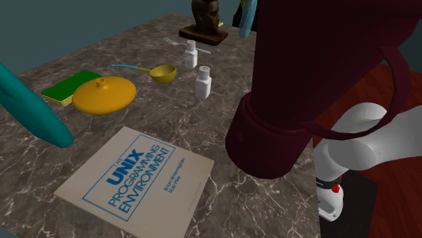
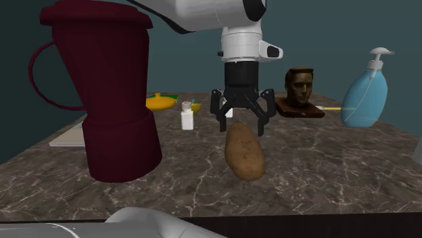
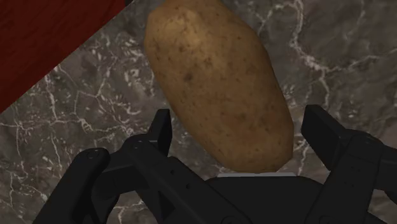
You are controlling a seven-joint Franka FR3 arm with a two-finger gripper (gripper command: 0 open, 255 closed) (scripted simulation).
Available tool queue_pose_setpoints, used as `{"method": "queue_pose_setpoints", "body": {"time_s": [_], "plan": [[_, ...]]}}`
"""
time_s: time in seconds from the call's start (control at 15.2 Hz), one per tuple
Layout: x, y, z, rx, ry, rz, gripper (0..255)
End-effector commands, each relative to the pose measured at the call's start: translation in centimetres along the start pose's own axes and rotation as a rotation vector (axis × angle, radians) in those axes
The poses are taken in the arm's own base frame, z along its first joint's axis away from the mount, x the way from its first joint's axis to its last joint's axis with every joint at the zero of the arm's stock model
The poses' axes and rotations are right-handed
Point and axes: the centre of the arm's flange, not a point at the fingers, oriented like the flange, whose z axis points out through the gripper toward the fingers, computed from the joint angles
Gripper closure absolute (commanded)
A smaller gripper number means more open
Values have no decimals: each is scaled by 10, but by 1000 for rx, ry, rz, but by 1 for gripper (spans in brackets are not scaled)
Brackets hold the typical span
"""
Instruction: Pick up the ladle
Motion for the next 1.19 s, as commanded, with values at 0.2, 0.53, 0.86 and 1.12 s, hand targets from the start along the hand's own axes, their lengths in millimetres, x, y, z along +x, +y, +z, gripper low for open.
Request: {"method": "queue_pose_setpoints", "body": {"time_s": [0.2,0.53,0.86,1.12], "plan": [[31,-20,-1,19,5,-48,0],[81,-58,-5,52,13,-129,0],[127,-99,-10,84,22,-210,0],[161,-134,-15,110,28,-274,0]]}}
